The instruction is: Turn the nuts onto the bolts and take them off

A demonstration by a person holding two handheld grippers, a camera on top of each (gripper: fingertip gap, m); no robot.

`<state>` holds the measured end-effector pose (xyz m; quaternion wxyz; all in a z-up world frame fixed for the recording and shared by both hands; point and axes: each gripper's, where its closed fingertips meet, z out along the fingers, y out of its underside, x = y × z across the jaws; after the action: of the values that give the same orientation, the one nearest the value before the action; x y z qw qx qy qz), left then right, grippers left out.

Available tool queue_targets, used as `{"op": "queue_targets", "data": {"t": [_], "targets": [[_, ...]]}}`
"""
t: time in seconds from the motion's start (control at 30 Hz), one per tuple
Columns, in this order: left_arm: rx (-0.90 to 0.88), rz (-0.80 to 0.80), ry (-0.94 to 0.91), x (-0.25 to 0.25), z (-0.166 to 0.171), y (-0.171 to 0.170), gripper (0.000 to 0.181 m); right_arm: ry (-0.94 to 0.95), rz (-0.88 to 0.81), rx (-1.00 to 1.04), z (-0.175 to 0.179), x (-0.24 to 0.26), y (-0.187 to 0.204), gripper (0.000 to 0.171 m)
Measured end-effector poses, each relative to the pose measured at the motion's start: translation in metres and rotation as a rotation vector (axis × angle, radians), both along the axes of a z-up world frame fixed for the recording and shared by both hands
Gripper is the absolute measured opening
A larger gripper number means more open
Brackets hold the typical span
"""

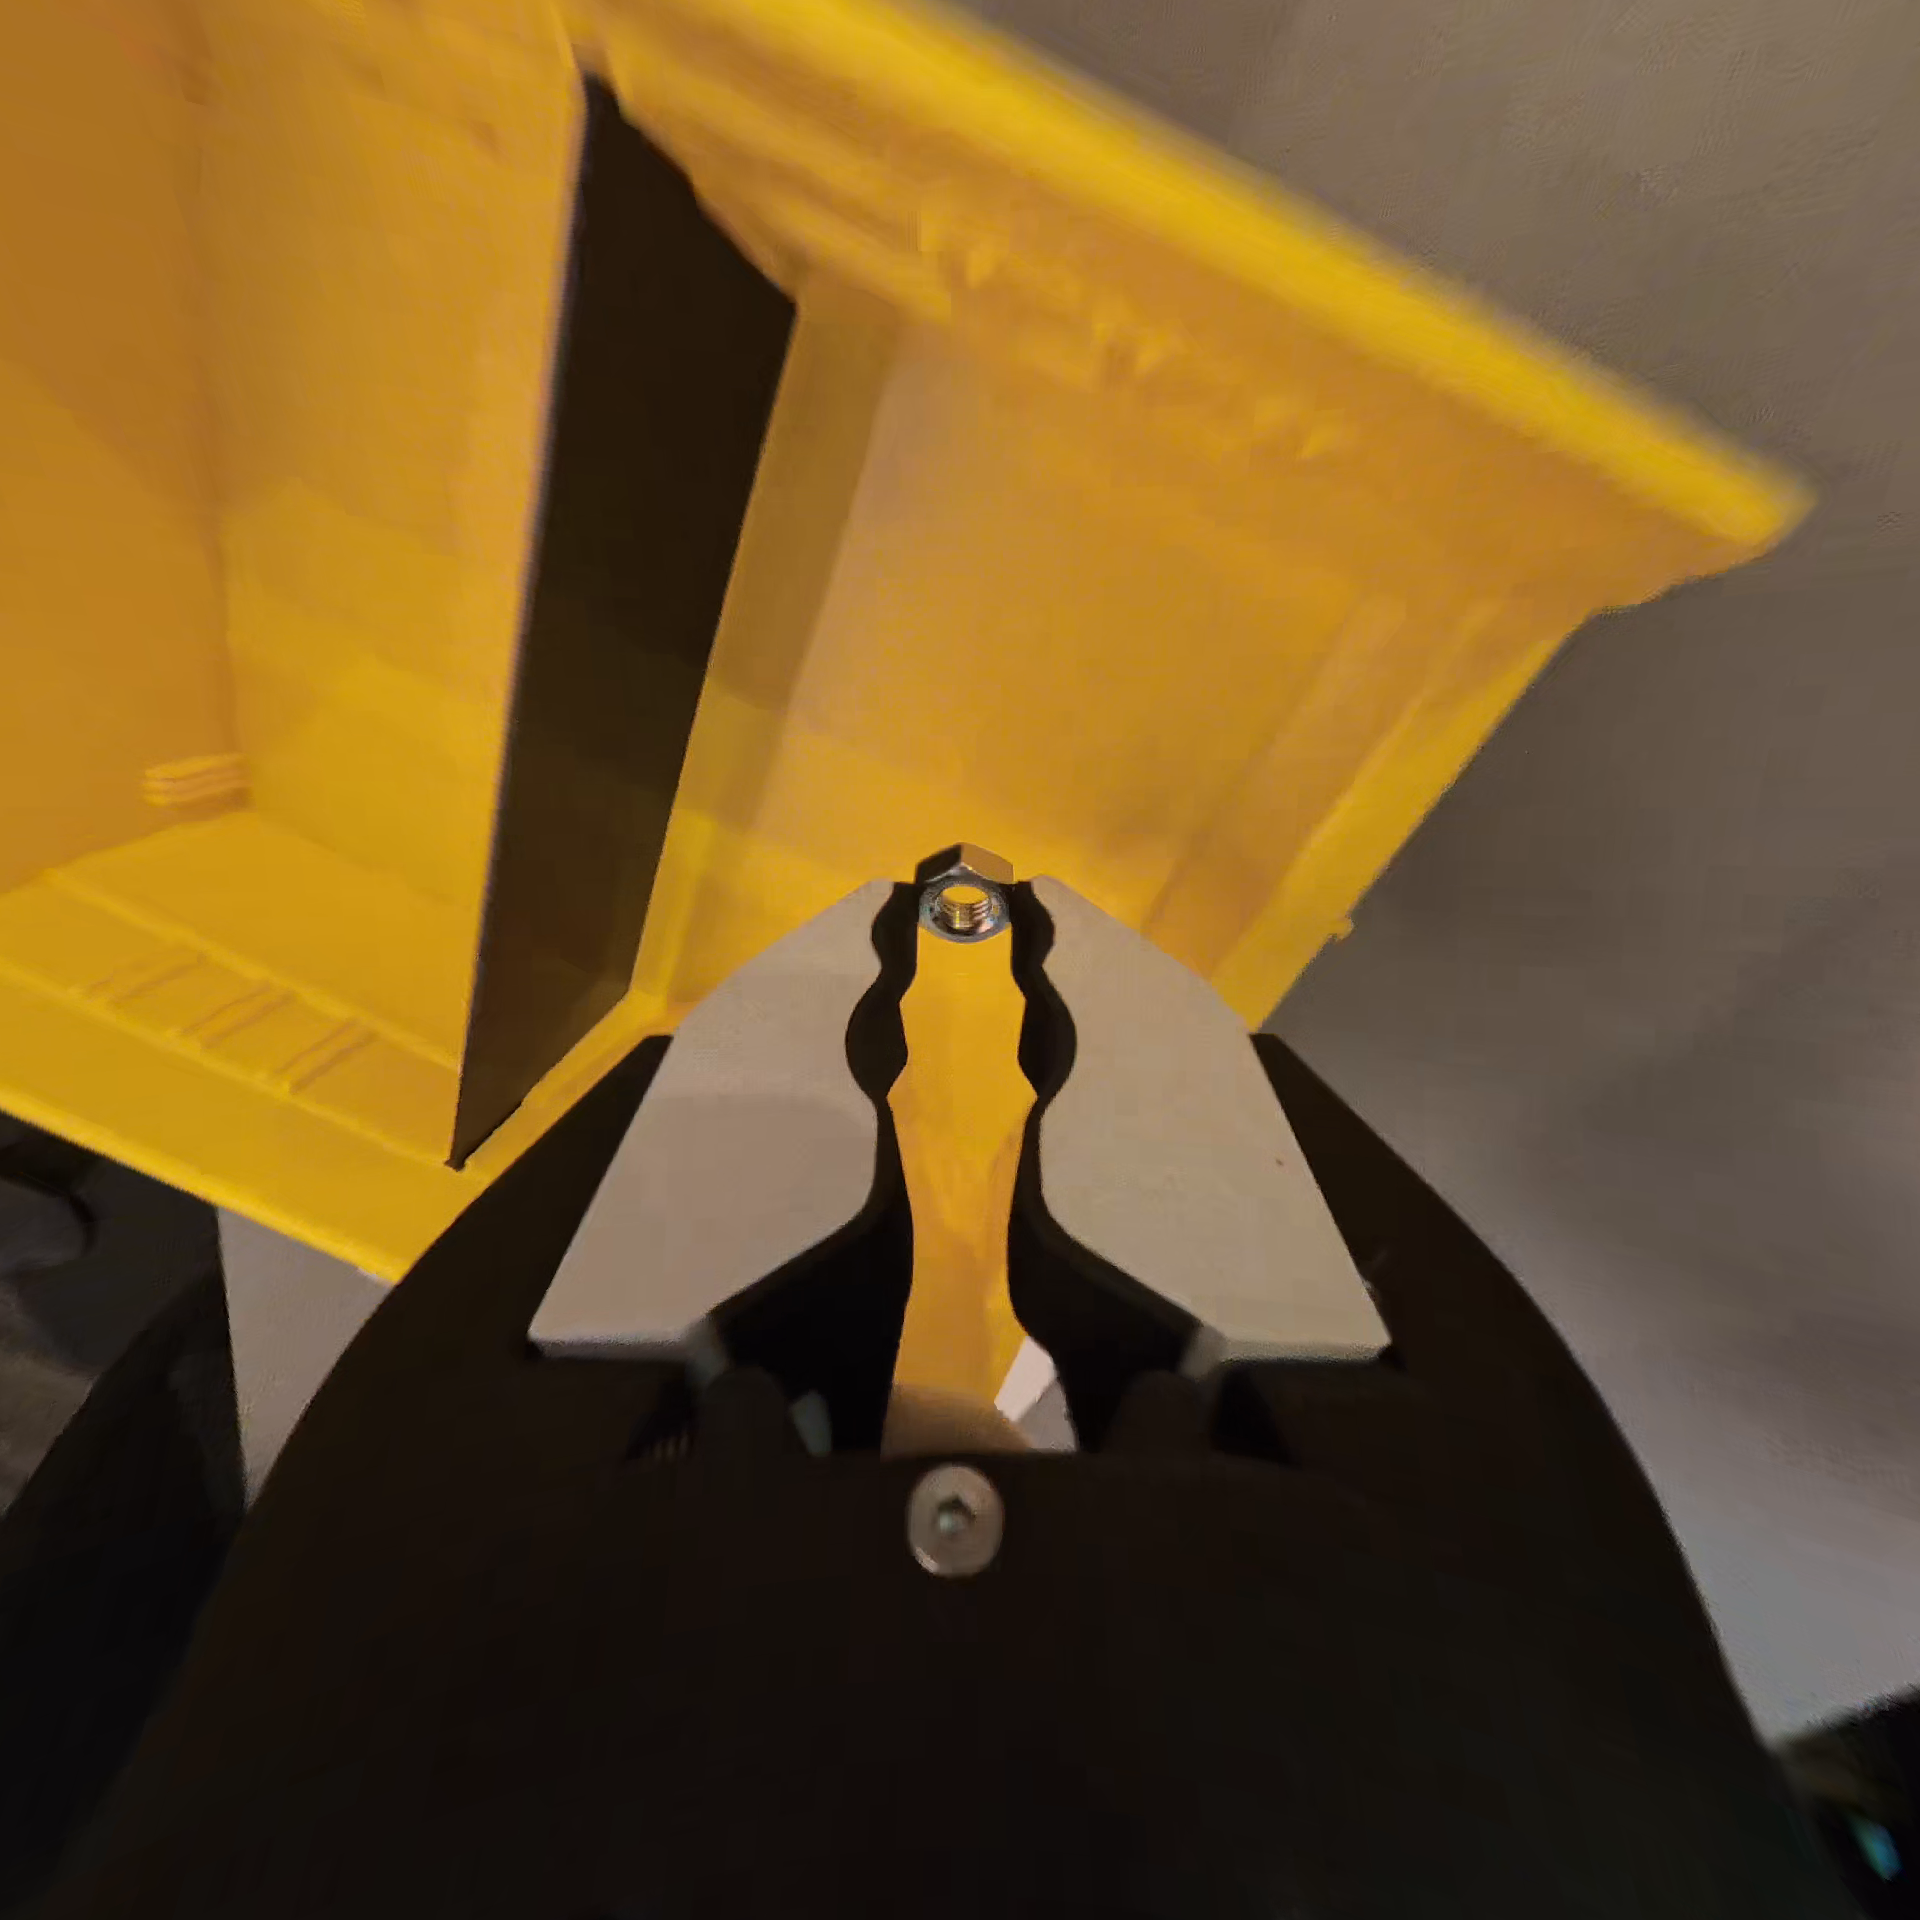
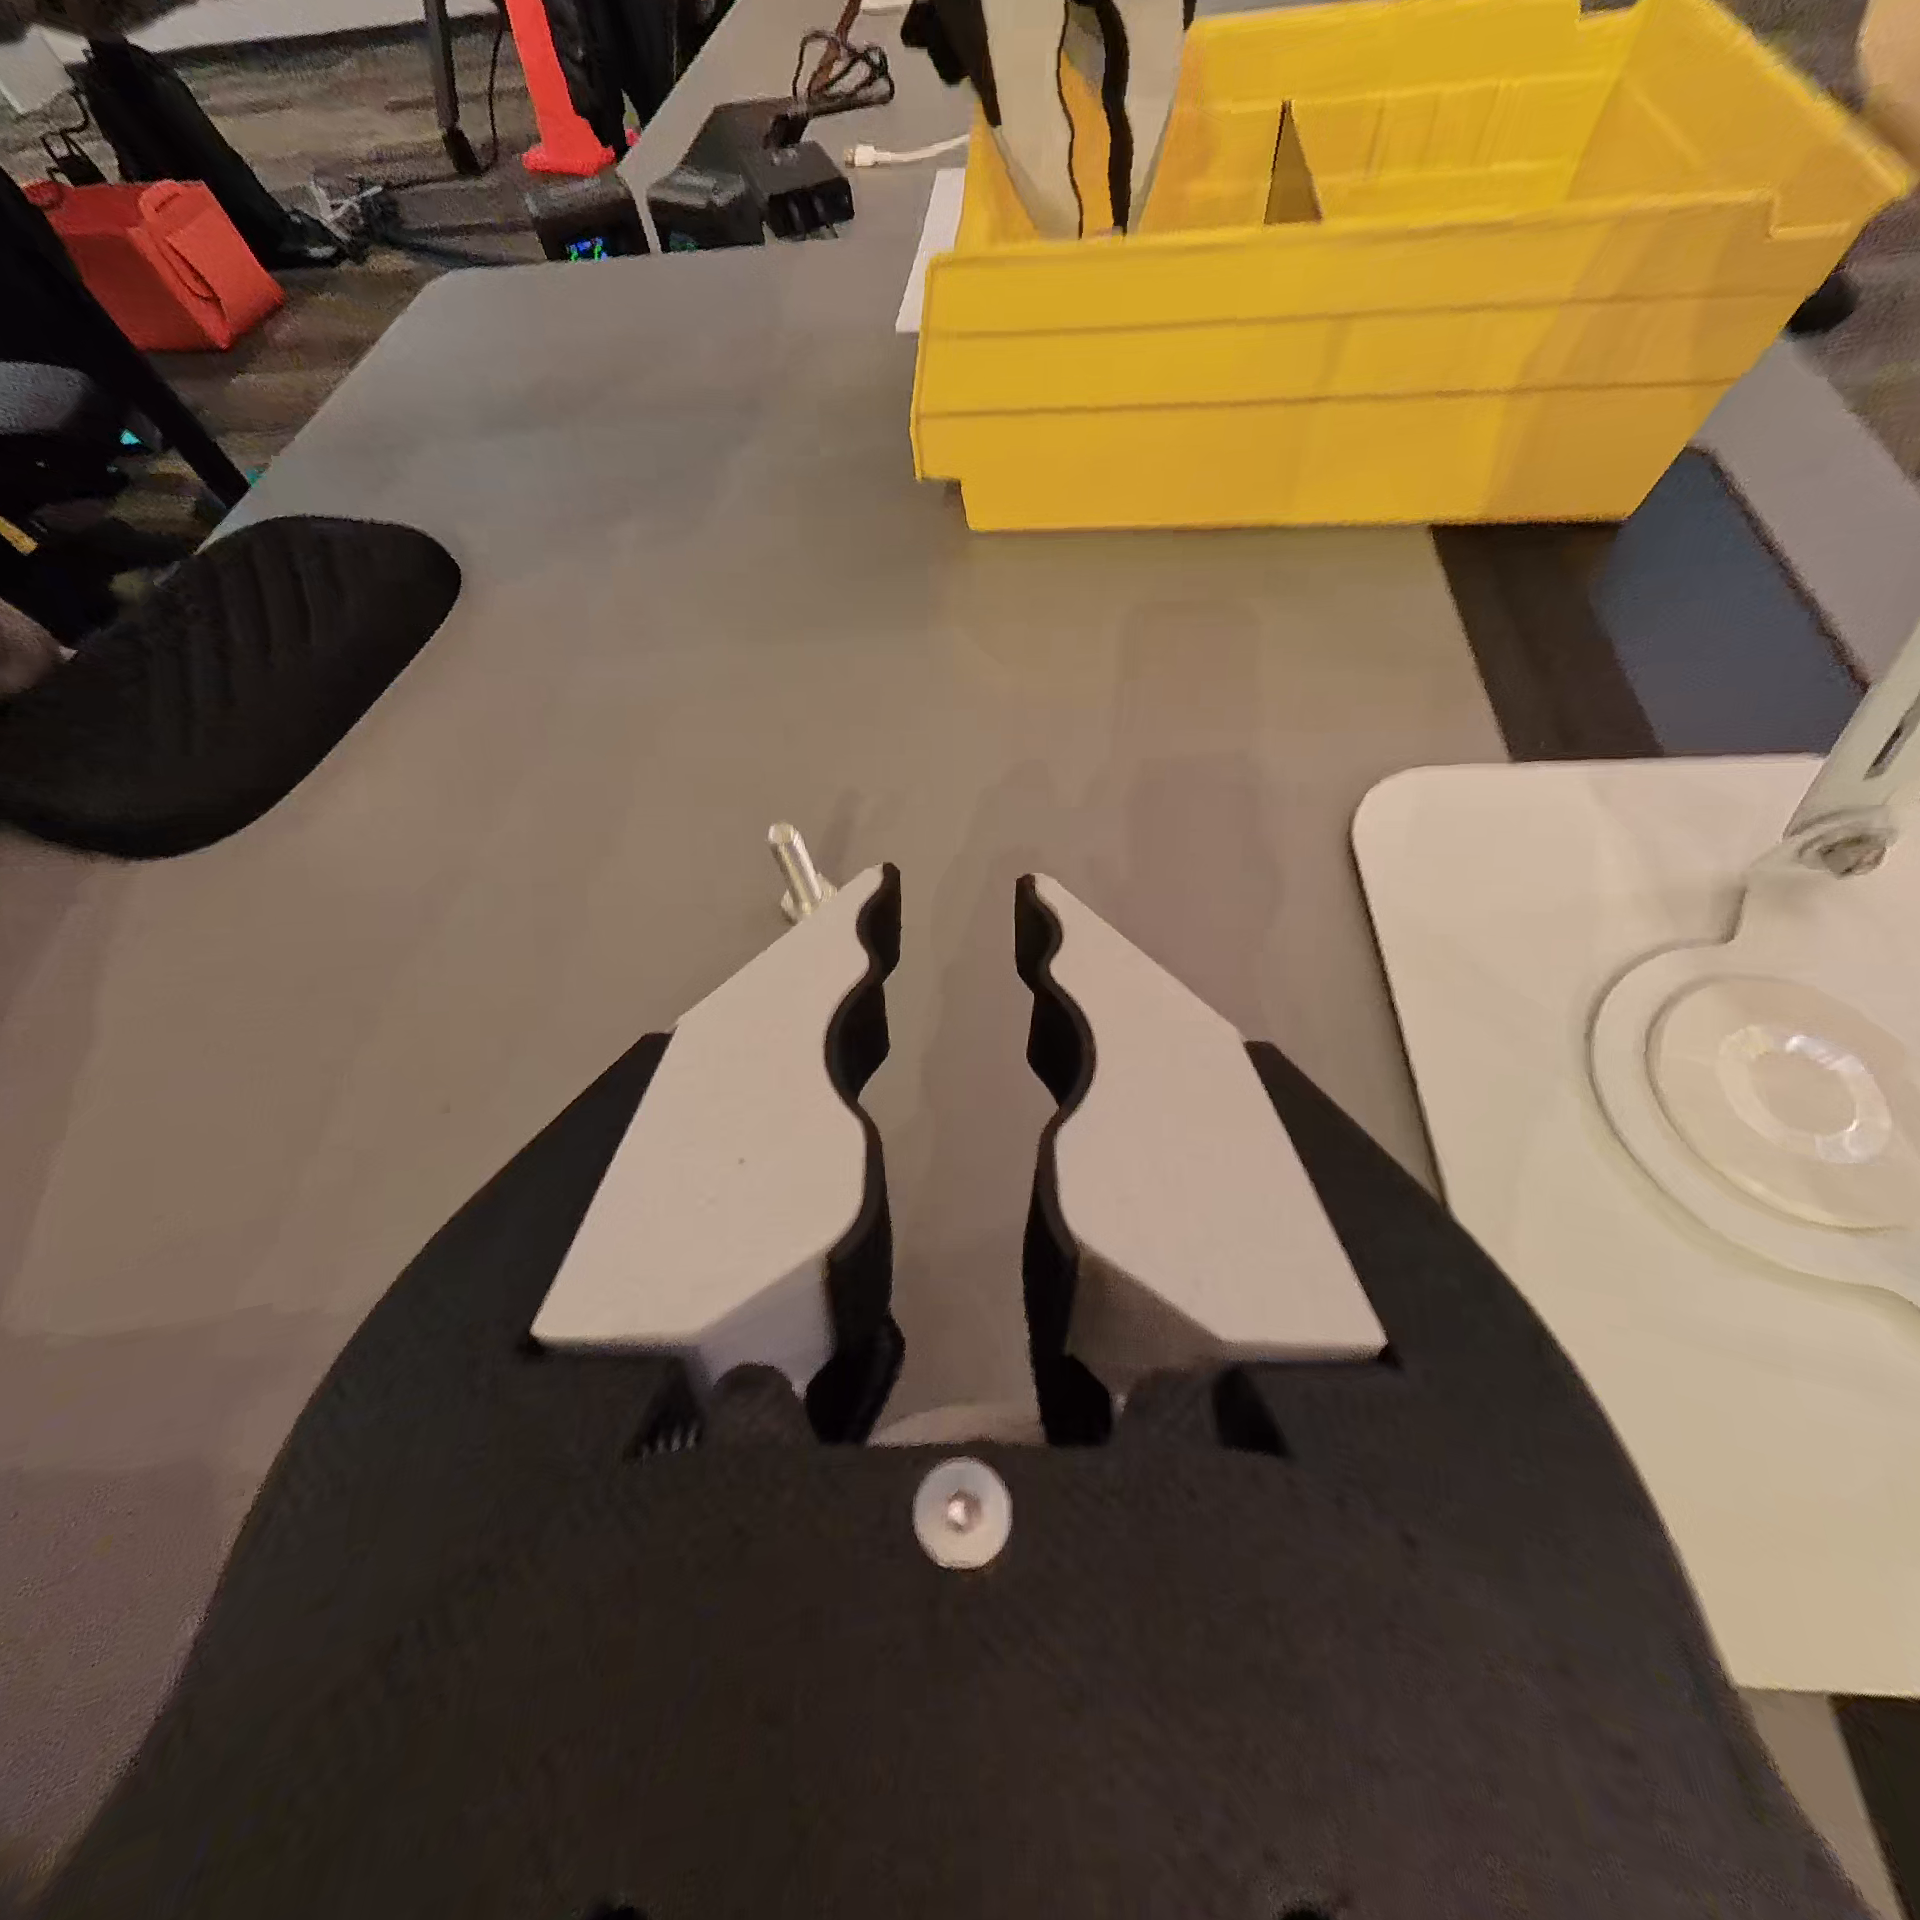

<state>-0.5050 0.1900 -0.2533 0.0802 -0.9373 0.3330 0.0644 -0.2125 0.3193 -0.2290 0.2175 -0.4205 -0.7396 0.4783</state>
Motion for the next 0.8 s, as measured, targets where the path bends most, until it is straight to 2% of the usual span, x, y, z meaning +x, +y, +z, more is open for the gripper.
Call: {"op": "queue_targets", "data": {"t": [0.17, 0.27, 0.5, 0.57, 0.63, 0.8], "targets": [[0.294, 0.010, -0.205, 0.052, 0.046, 0.014, 0.018, 0.198, -0.020, 0.042, 0.050, -0.024, -0.022, 0.023], [0.494, -0.039, -0.261, 0.088, 0.076, 0.021, 0.018, 0.250, -0.046, -0.109, 0.082, -0.042, -0.041, 0.027], [0.860, -0.277, -0.115, 0.186, 0.140, 0.028, 0.018, 0.292, 0.064, -0.562, 0.126, -0.058, -0.089, 0.036], [0.936, -0.341, -0.069, 0.210, 0.153, 0.029, 0.018, 0.288, 0.077, -0.624, 0.129, -0.059, -0.092, 0.036], [0.977, -0.384, -0.024, 0.228, 0.159, 0.031, 0.018, 0.311, 0.108, -0.661, 0.133, -0.057, -0.096, 0.029], [1.012, -0.398, -0.034, 0.249, 0.164, 0.034, 0.018, 0.363, 0.184, -0.709, 0.146, -0.047, -0.103, 0.027]]}}
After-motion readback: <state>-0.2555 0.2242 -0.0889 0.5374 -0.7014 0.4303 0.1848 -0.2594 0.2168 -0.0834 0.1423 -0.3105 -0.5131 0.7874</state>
